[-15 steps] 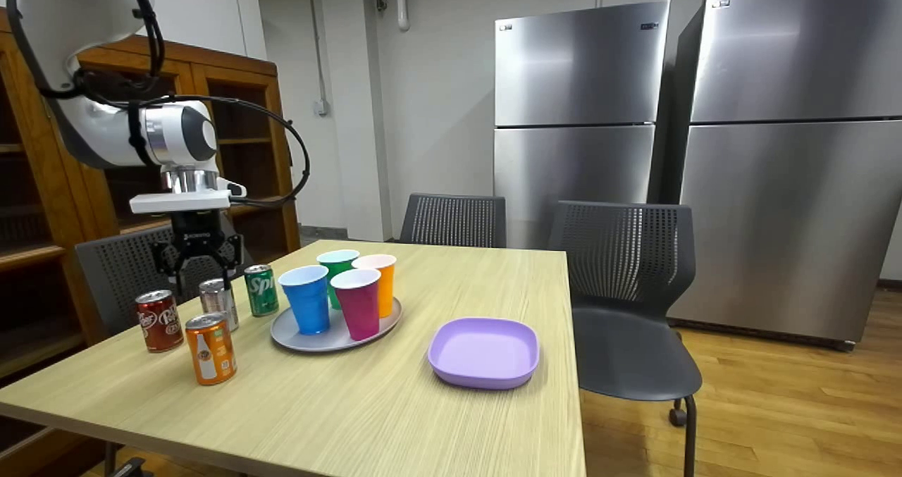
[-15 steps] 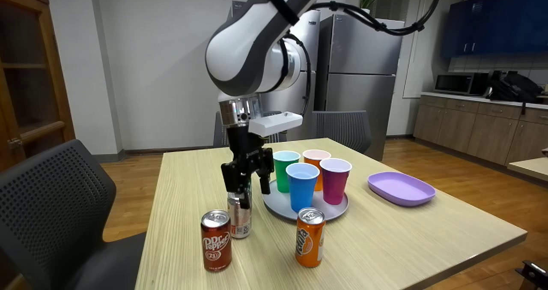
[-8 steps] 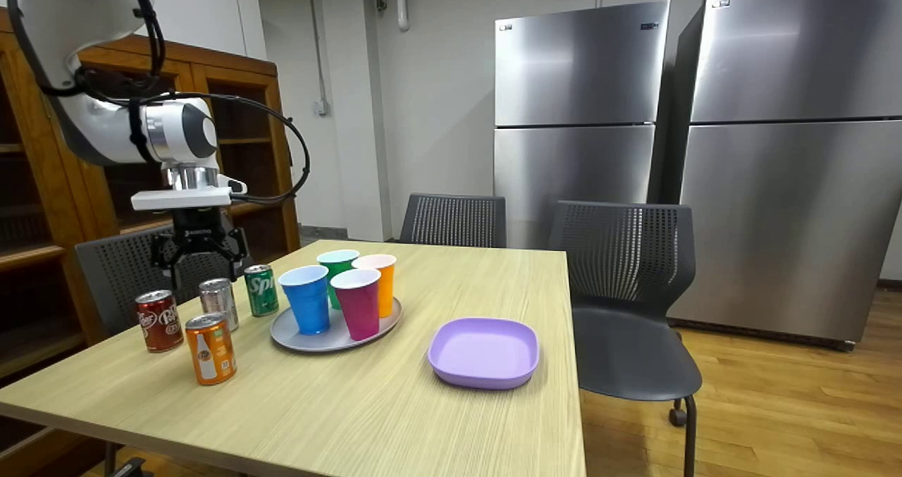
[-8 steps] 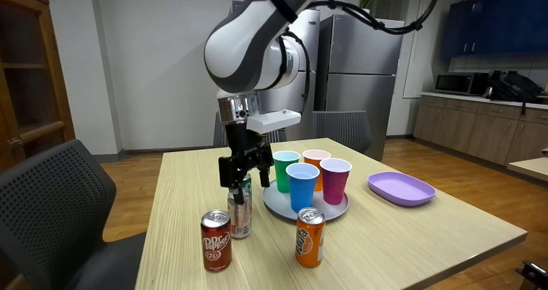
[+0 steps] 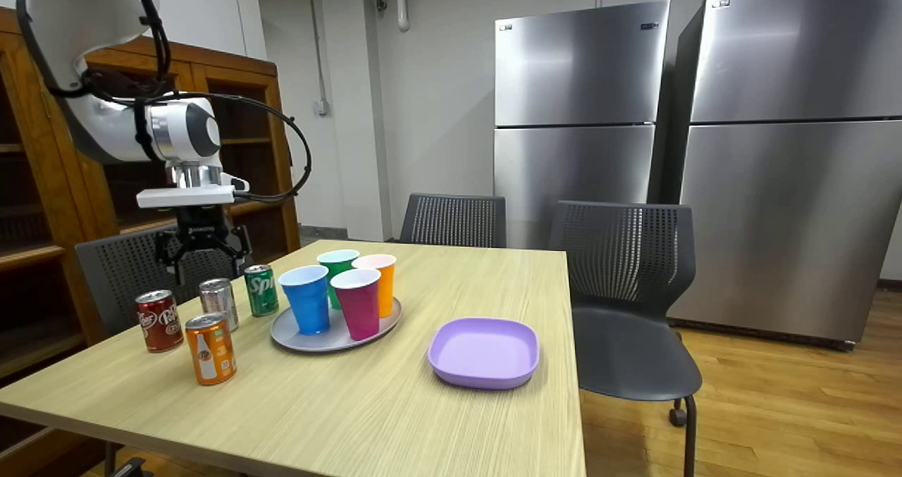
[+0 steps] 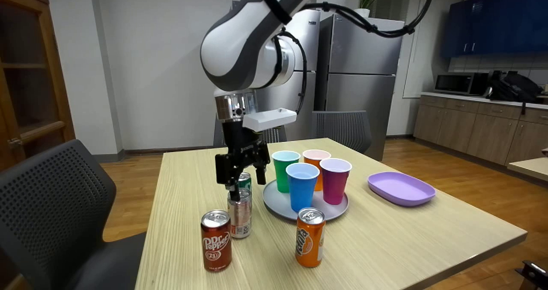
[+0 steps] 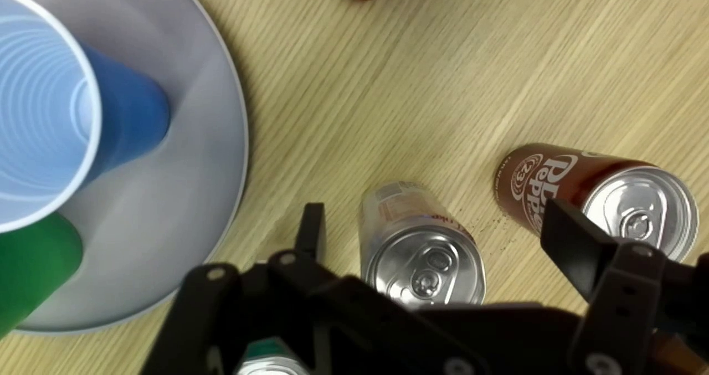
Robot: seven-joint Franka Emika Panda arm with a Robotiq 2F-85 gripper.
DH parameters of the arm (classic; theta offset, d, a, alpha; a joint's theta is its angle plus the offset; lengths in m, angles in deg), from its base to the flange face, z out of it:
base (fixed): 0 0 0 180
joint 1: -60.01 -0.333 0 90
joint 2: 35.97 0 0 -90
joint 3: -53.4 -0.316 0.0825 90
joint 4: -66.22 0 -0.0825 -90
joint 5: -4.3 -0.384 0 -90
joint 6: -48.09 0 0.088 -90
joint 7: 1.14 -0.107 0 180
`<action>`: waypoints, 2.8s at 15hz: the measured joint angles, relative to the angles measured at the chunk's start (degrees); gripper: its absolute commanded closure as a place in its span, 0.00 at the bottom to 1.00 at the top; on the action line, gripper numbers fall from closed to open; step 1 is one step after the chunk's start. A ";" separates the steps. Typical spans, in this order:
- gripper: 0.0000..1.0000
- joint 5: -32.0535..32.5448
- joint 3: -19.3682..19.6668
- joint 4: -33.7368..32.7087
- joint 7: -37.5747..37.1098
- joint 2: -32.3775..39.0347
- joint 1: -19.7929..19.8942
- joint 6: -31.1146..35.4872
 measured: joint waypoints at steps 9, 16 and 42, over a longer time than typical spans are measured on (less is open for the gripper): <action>0.00 0.00 -0.01 -4.71 0.29 3.43 -0.31 -2.86; 0.00 0.00 -0.02 -8.85 0.29 6.19 -1.07 -5.79; 0.63 0.00 -0.02 -15.44 0.45 10.97 -1.50 -10.96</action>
